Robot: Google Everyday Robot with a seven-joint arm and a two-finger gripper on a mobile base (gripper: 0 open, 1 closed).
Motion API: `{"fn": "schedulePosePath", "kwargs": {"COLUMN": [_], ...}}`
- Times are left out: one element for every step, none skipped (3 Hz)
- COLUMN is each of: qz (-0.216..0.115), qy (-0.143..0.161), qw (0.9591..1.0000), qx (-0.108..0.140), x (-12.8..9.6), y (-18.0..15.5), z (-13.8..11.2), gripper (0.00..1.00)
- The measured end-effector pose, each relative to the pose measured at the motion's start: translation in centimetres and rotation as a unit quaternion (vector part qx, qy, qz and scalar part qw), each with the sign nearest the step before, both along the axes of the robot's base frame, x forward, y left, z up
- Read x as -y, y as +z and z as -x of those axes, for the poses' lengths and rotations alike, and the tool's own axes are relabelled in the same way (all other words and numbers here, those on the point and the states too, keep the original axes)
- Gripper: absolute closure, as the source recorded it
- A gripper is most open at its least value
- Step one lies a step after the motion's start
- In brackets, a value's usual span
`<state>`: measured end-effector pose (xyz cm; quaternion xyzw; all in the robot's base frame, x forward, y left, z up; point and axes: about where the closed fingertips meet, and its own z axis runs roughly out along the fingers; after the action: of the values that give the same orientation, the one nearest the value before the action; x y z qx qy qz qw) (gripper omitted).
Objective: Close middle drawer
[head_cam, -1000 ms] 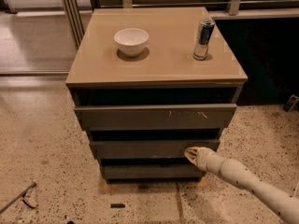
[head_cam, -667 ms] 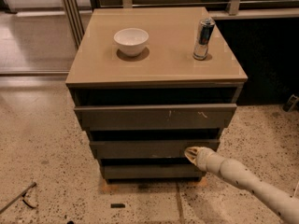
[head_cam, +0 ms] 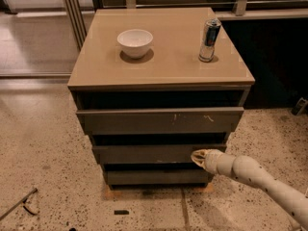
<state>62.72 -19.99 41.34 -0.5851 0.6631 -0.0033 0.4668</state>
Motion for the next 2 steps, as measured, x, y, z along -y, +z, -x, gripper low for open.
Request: {"fn": "schedulePosePath", "kwargs": {"qz": [-0.011,-0.026], "qy": [0.042,0.077], "qw": [0.9967,0.9854], "qx": [-0.069,-0.149], "x": [-0.3,-0.6], "y": [0.9,2.3], "z": [3.3,8.1], "gripper": [1.0,1.0]}}
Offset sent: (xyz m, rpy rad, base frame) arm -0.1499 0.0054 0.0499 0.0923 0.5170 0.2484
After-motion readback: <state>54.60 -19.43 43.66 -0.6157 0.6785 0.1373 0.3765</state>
